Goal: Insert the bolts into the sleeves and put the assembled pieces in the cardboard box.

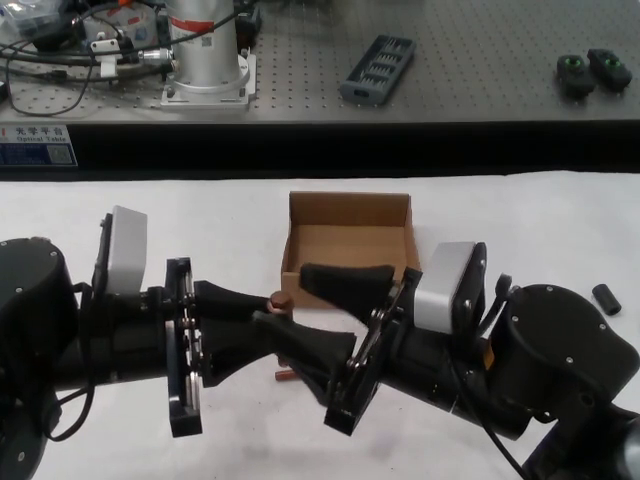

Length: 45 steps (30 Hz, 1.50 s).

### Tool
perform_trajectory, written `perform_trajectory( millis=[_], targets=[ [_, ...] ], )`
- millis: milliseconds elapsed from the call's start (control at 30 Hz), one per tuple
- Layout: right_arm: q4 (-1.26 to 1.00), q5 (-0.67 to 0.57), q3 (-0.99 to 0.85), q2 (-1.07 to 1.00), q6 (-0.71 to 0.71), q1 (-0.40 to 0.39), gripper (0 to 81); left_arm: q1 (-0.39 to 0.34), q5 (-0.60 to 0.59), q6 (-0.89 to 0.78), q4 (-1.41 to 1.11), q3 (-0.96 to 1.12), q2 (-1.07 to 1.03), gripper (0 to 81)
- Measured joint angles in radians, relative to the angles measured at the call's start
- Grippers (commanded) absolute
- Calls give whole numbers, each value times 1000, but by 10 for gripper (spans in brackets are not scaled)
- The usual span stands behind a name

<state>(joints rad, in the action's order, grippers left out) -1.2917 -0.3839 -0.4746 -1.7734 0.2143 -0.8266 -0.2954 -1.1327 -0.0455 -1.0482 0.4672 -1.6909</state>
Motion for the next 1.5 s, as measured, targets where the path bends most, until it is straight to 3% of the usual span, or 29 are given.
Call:
perform_trajectory(
  millis=[300, 467, 567, 667, 833, 1000, 1100, 1167, 1300, 1500],
  targets=[
    [-90, 36, -3, 0, 59, 0, 727, 0, 13, 0, -10, 0, 0, 6],
    [-204, 41, 59, 28, 56, 0, 727, 6, 106, 0, 10, 0, 0, 6],
    [-211, 115, 105, 60, -23, 0, 727, 22, 201, 0, 37, 0, 0, 6],
    [-211, 278, 169, 110, -141, 0, 727, 41, 298, 0, 77, 0, 0, 6],
    [-192, 445, 222, 131, -201, 0, 727, 51, 407, 0, 192, 5, 28, 6],
    [-186, 478, 222, 131, -207, 0, 727, 51, 448, 4, 513, 129, 114, 6],
    [-186, 496, 222, 131, -207, 0, 727, 44, 493, 114, 981, 409, 150, 6],
    [-183, 532, 222, 131, -214, 0, 727, 36, 540, 162, 1138, 531, 149, 6],
    [-184, 580, 225, 131, -214, 0, 727, -3, 576, 191, 1315, 732, 111, 6],
    [-186, 654, 253, 156, -214, 0, 727, -45, 618, 198, 1368, 803, 21, 6]
  ],
)
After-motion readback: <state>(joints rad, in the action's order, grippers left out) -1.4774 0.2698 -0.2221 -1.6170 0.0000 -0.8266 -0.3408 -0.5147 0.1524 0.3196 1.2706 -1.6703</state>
